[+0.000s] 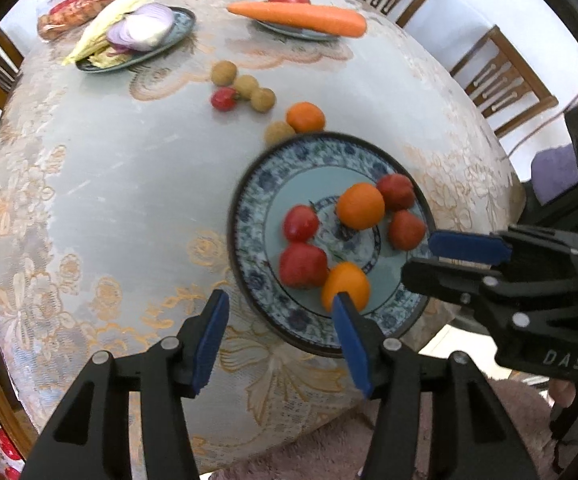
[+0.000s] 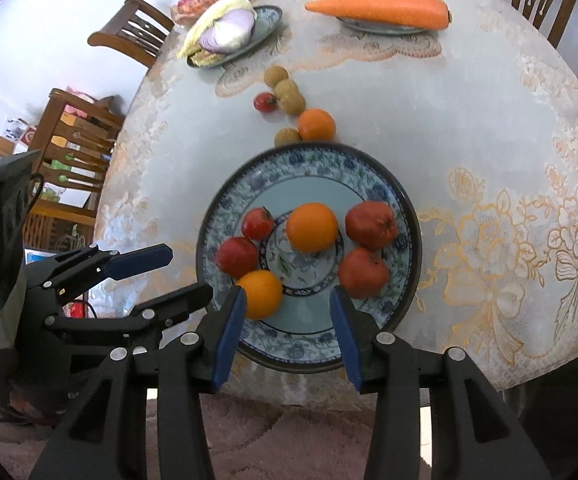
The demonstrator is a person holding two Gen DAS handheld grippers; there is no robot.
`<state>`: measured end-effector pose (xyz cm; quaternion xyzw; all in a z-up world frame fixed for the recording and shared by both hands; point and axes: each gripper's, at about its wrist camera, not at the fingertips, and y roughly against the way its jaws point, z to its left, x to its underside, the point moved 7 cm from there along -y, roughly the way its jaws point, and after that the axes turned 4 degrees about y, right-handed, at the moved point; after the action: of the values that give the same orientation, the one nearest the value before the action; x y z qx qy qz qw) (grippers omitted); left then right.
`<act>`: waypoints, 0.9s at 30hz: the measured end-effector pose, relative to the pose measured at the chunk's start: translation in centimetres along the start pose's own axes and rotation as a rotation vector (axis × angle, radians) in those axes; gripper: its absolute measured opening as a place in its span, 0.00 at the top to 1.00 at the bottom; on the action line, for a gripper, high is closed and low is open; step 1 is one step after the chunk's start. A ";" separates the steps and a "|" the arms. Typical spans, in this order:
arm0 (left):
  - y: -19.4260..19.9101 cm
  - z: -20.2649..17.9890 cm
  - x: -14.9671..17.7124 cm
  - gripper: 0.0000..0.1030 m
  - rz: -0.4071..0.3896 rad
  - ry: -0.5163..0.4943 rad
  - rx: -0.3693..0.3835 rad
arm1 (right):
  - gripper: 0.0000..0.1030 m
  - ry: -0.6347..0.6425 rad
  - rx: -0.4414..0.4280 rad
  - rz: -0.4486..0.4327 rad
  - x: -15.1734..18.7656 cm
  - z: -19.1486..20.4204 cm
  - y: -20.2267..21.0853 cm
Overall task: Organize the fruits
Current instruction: 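Move both tools back toward the yellow-green fruits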
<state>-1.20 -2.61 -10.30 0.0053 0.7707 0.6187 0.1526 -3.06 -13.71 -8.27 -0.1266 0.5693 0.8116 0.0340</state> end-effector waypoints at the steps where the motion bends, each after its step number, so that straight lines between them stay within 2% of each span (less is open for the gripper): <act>1: 0.2 0.2 -0.1 0.45 -0.007 0.009 -0.002 | 0.57 0.001 0.008 -0.017 -0.1 0.0 0.3; 6: 0.9 1.5 -1.3 0.45 -0.037 0.062 -0.009 | 0.57 0.034 0.013 -0.085 -1.8 0.5 1.5; 20: 1.3 4.0 -7.0 0.45 -0.136 0.152 -0.070 | 0.57 0.065 0.028 -0.075 -7.2 -0.8 -0.6; 27: 0.1 4.6 -10.3 0.45 -0.155 0.200 -0.084 | 0.57 0.024 0.026 -0.061 -9.5 -1.9 -2.5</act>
<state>9.71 -0.27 -8.66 -0.1221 0.7535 0.6344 0.1224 6.94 -13.80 -8.81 -0.1535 0.5760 0.8011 0.0535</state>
